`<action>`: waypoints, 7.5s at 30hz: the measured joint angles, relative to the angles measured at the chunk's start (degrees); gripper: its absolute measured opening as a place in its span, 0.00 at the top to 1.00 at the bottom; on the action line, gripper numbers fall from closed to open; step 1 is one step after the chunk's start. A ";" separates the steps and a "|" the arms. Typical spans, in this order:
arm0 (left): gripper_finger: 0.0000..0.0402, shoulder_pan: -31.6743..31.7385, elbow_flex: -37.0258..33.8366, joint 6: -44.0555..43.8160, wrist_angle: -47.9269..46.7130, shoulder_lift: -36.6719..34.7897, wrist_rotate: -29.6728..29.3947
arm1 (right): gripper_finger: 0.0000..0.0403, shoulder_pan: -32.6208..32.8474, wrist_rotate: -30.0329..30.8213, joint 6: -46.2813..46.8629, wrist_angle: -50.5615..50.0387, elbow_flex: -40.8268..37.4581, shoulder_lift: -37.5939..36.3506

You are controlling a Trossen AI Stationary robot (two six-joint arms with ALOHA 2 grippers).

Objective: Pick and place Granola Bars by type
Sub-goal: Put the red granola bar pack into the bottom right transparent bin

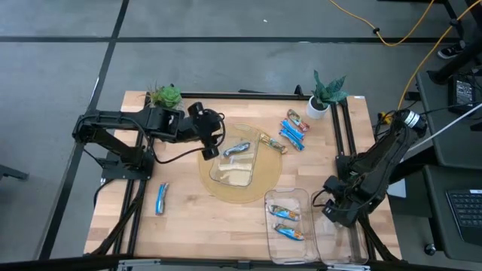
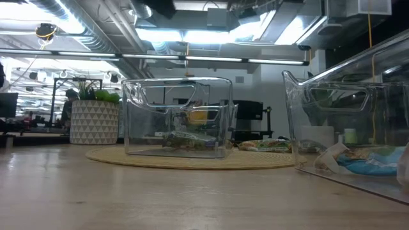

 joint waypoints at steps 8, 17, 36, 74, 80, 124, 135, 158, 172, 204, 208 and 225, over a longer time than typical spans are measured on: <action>0.59 -1.73 0.00 -11.58 -18.48 -0.02 -0.26 | 0.49 -0.07 17.04 -8.44 -19.62 14.78 -0.18; 0.59 -9.01 0.00 -26.73 -28.28 -0.02 -3.63 | 0.49 -6.22 37.17 -21.14 -21.83 22.23 -4.00; 0.60 -25.21 -9.91 -65.67 -33.77 -0.33 -1.43 | 0.49 -29.96 40.57 -75.38 0.30 22.29 -11.37; 0.44 -45.55 -39.23 -106.39 -5.45 -0.26 24.37 | 0.49 -50.80 9.89 -106.24 50.71 4.76 -13.19; 0.35 -45.73 -43.36 -106.65 -3.44 -0.26 25.88 | 0.49 -50.80 9.89 -107.17 53.84 4.76 -13.18; 0.95 -46.73 -48.66 -105.11 10.72 -0.79 24.19 | 0.49 -50.80 9.89 -105.29 54.86 4.76 -13.16; 0.96 -46.71 -42.21 -103.63 4.66 -0.87 17.75 | 0.49 -50.80 9.89 -105.30 54.81 4.76 -13.16; 0.97 -38.26 -12.05 -72.35 -21.82 -10.37 -22.11 | 0.49 -50.77 9.89 -103.97 53.87 4.76 -13.16; 0.97 -31.19 -7.78 -44.89 -13.46 -11.58 -23.06 | 0.49 -50.80 9.82 -97.94 53.35 4.76 -12.84; 0.97 1.04 -7.74 10.55 33.64 -4.78 11.21 | 0.27 -63.43 -16.36 -92.40 81.61 5.32 -3.18; 0.97 3.28 -7.76 11.33 35.53 -3.66 15.03 | 0.26 -64.04 -17.06 -92.71 82.02 7.77 -1.46; 0.97 5.92 -7.76 13.99 38.68 -2.82 20.02 | 0.25 -66.34 -22.16 -90.29 84.25 11.31 4.17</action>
